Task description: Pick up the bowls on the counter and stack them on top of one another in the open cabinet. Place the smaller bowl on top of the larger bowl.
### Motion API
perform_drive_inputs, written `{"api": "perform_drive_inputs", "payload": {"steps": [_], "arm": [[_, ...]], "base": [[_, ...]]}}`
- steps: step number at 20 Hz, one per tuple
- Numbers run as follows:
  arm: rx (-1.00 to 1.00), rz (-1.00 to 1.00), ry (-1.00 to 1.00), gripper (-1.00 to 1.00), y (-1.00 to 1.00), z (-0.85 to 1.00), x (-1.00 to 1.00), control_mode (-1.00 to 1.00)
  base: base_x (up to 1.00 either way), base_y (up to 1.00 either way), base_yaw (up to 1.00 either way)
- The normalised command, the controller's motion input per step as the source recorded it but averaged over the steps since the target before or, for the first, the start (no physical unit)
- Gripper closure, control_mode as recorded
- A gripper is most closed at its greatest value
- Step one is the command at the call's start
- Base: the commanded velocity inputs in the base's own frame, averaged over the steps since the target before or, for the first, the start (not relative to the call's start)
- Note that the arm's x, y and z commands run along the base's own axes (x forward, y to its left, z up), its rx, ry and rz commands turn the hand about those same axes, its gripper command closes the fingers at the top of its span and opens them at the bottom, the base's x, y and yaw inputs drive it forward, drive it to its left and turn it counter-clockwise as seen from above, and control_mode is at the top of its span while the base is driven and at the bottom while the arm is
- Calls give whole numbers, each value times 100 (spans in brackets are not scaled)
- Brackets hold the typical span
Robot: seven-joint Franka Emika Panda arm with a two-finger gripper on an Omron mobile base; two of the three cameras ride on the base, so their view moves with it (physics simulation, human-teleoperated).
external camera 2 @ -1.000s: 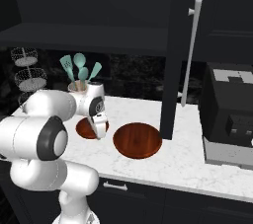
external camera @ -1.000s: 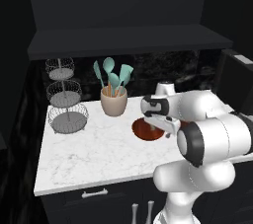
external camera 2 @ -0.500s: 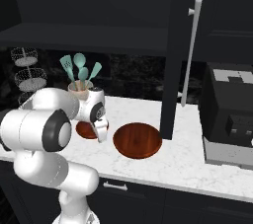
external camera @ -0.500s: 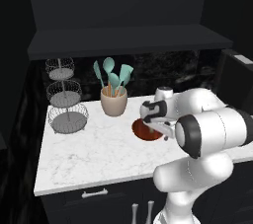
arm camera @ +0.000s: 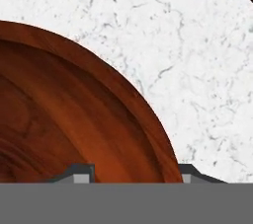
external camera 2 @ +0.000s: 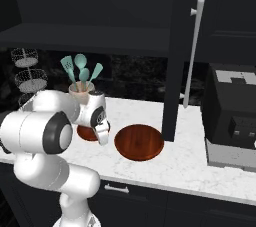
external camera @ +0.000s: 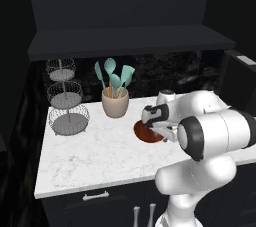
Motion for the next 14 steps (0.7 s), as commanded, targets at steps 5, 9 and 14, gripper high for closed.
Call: {"api": "perform_drive_inputs", "payload": {"steps": [5, 9, 14], "arm": [[0, -7, -16, 100, -3, 49, -6, -100], [0, -12, -23, 100, -32, 81, -28, -100], [6, -26, -4, 100, -77, 45, -3, -100]], "base": [[0, 0, 0], [0, 0, 0], [0, 0, 0]]}}
